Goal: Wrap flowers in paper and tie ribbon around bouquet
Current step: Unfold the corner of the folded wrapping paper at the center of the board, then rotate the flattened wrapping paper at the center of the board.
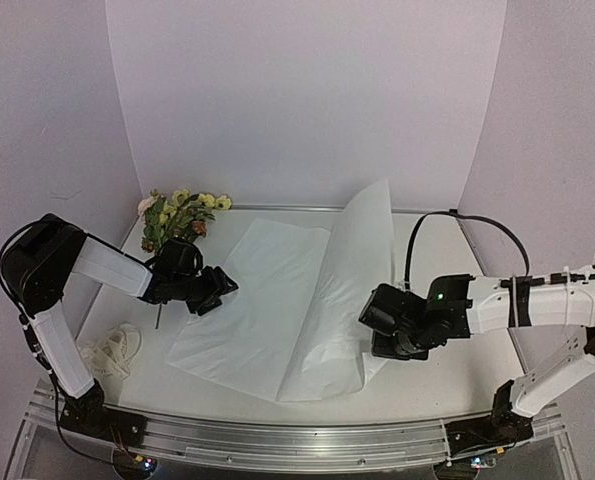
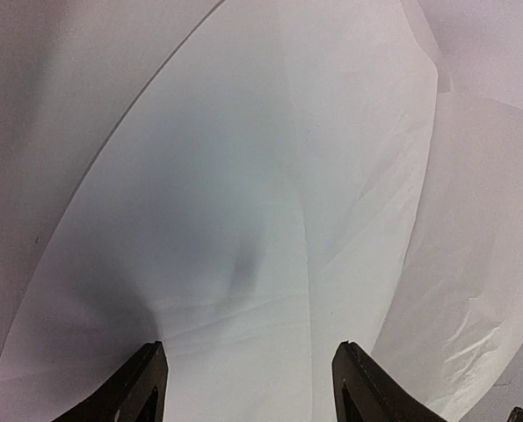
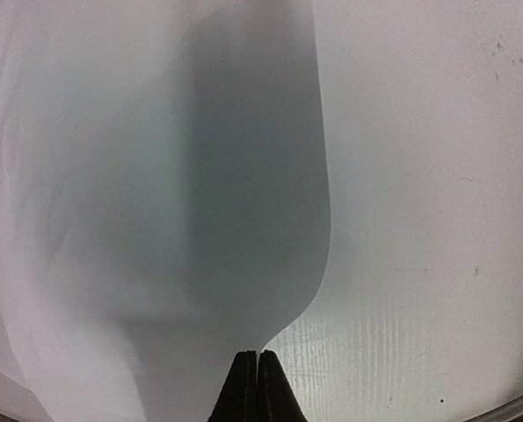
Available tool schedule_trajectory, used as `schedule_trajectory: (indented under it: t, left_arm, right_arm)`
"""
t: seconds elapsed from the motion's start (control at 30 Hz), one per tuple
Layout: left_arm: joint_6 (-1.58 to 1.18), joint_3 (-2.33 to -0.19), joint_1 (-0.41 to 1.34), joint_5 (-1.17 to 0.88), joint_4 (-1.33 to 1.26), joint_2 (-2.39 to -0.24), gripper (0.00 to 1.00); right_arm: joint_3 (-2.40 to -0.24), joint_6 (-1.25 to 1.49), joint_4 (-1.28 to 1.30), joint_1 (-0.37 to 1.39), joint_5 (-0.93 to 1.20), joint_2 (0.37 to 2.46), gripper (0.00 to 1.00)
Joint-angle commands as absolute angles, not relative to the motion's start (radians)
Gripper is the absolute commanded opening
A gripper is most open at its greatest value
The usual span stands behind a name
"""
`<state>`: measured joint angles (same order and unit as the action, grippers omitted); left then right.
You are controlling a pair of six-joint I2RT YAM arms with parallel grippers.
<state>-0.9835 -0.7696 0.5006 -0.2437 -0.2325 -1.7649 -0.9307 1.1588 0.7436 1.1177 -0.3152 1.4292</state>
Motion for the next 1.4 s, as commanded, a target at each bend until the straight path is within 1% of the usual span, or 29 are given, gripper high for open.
schedule_trajectory:
  t: [0.0, 0.33, 0.47, 0.73, 0.77, 0.8, 0.83, 0.9, 0.93, 1.0, 1.03, 1.07, 1.23, 1.3, 1.37]
  left_arm:
    - [-0.929, -0.811, 0.494, -0.254, -0.145, -1.819, 0.67]
    - [-0.876, -0.898, 0.494, -0.248, -0.106, -1.877, 0.67]
    - [-0.861, -0.916, 0.494, -0.242, -0.089, -1.890, 0.68]
    - [-0.812, -0.926, 0.494, -0.244, -0.066, -1.908, 0.67]
    - [-0.804, -0.930, 0.494, -0.246, -0.063, -1.911, 0.66]
    - [-0.796, -0.932, 0.494, -0.248, -0.065, -1.913, 0.66]
    - [-0.790, -0.932, 0.494, -0.252, -0.066, -1.911, 0.66]
    - [-0.773, -0.938, 0.494, -0.261, -0.064, -1.910, 0.66]
    - [-0.764, -0.938, 0.494, -0.266, -0.066, -1.908, 0.66]
    - [-0.746, -0.940, 0.494, -0.277, -0.065, -1.903, 0.66]
    - [-0.737, -0.941, 0.493, -0.284, -0.064, -1.899, 0.66]
    - [-0.729, -0.942, 0.493, -0.292, -0.064, -1.893, 0.66]
    - [-0.694, -0.957, 0.494, -0.314, -0.061, -1.846, 0.70]
    - [-0.678, -0.985, 0.494, -0.328, -0.040, -1.825, 0.71]
    - [-0.674, -1.015, 0.496, -0.341, -0.022, -1.805, 0.71]
  right_arm:
    - [-0.906, 1.304, 0.824, 1.161, -0.405, 1.443, 0.00]
    - [-0.881, 1.415, 0.831, 1.212, -0.385, 1.488, 0.00]
    - [-0.823, 1.459, 0.836, 1.224, -0.386, 1.490, 0.00]
    - [-0.791, 1.432, 0.834, 1.229, -0.372, 1.497, 0.00]
    - [-0.796, 1.418, 0.833, 1.233, -0.372, 1.494, 0.02]
    - [-0.802, 1.403, 0.831, 1.236, -0.369, 1.490, 0.06]
    - [-0.812, 1.380, 0.829, 1.236, -0.365, 1.484, 0.14]
    - [-0.834, 1.329, 0.828, 1.236, -0.363, 1.461, 0.39]
    - [-0.846, 1.297, 0.829, 1.236, -0.365, 1.442, 0.48]
    - [-0.866, 1.235, 0.835, 1.227, -0.374, 1.396, 0.66]
    - [-0.868, 1.212, 0.837, 1.211, -0.365, 1.374, 0.70]
    - [-0.869, 1.189, 0.838, 1.190, -0.351, 1.355, 0.73]
    - [-0.849, 1.069, 0.794, 1.067, -0.277, 1.293, 0.79]
    - [-0.829, 1.020, 0.701, 0.988, -0.182, 1.284, 0.78]
    - [-0.835, 0.973, 0.641, 0.915, -0.124, 1.300, 0.74]
